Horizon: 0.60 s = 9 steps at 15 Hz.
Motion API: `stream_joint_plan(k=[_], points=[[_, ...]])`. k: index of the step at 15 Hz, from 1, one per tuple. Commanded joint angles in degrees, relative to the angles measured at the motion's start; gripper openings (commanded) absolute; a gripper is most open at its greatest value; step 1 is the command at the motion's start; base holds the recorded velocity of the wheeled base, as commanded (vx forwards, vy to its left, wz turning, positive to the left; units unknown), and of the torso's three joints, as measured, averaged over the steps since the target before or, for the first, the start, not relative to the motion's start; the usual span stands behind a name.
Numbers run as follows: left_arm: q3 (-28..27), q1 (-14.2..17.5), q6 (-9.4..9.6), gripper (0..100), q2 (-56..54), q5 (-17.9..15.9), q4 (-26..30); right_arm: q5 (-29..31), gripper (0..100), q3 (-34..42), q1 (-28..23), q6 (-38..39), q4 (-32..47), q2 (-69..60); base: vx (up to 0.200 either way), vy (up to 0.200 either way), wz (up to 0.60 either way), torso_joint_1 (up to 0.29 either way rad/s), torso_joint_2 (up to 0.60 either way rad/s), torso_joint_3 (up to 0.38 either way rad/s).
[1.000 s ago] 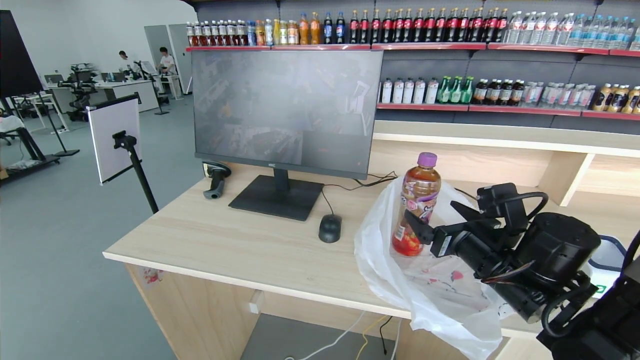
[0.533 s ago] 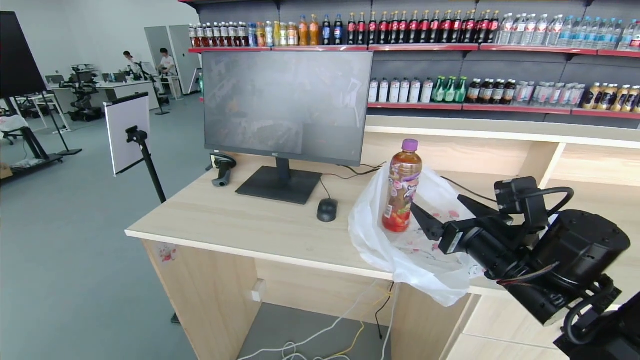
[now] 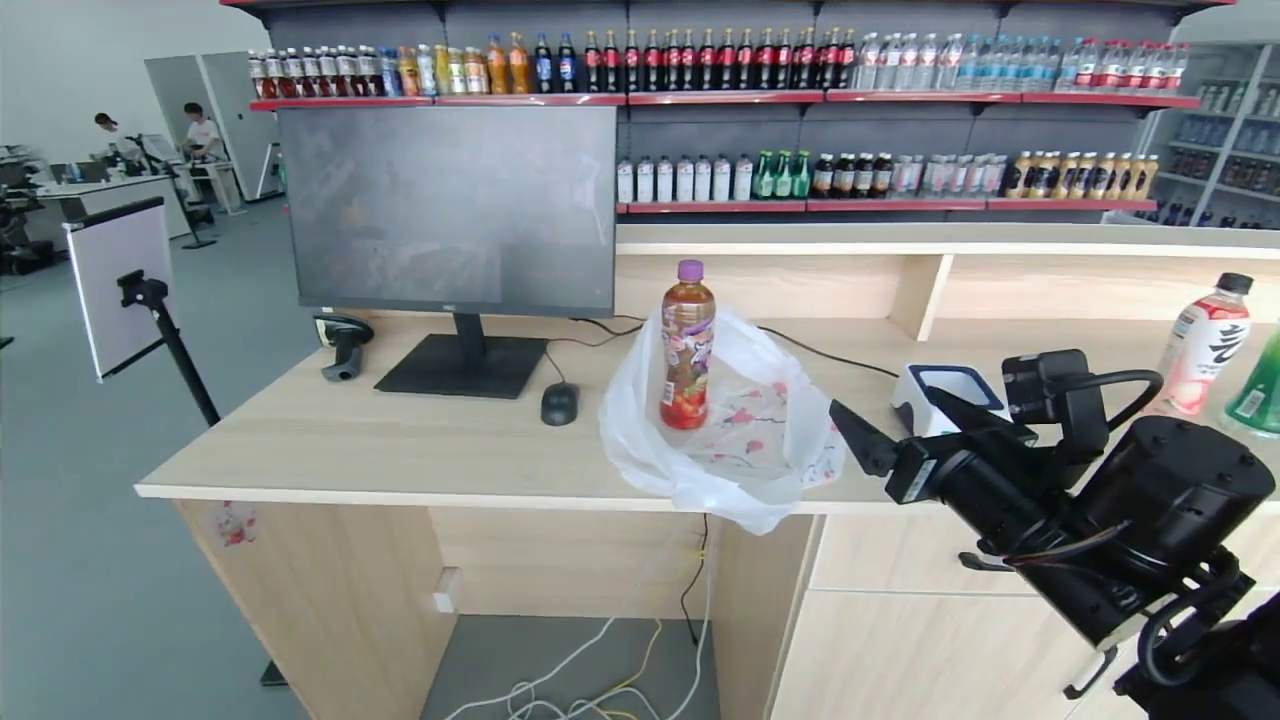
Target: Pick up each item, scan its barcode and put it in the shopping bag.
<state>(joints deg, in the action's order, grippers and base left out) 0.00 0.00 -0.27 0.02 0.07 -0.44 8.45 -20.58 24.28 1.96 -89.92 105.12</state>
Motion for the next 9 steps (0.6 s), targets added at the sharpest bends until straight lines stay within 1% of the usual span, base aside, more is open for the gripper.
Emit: stream_joint_plan(k=[1,3,4,9], points=[[0.00,0.00,0.00,100,-0.02,0.01,0.00,-0.01,100,-0.08,0.06,-0.03,-0.08,-0.18,0.000,0.000,-0.60,0.012,0.00,0.002],[0.00,0.00,-0.08,100,-0.02,0.01,0.18,-0.01,100,-0.25,0.06,-0.03,-0.08,-0.09,0.000,0.000,-0.60,0.002,0.01,0.007],[0.00,0.00,-0.17,100,-0.02,0.01,0.00,-0.01,100,-0.60,0.15,-0.03,-0.08,0.00,0.000,0.000,0.00,0.000,0.00,0.000],[0.00,0.00,-0.17,100,-0.02,0.01,0.00,-0.01,100,-1.48,0.15,-0.29,-0.08,0.00,0.000,-0.200,0.00,0.002,0.00,0.004]])
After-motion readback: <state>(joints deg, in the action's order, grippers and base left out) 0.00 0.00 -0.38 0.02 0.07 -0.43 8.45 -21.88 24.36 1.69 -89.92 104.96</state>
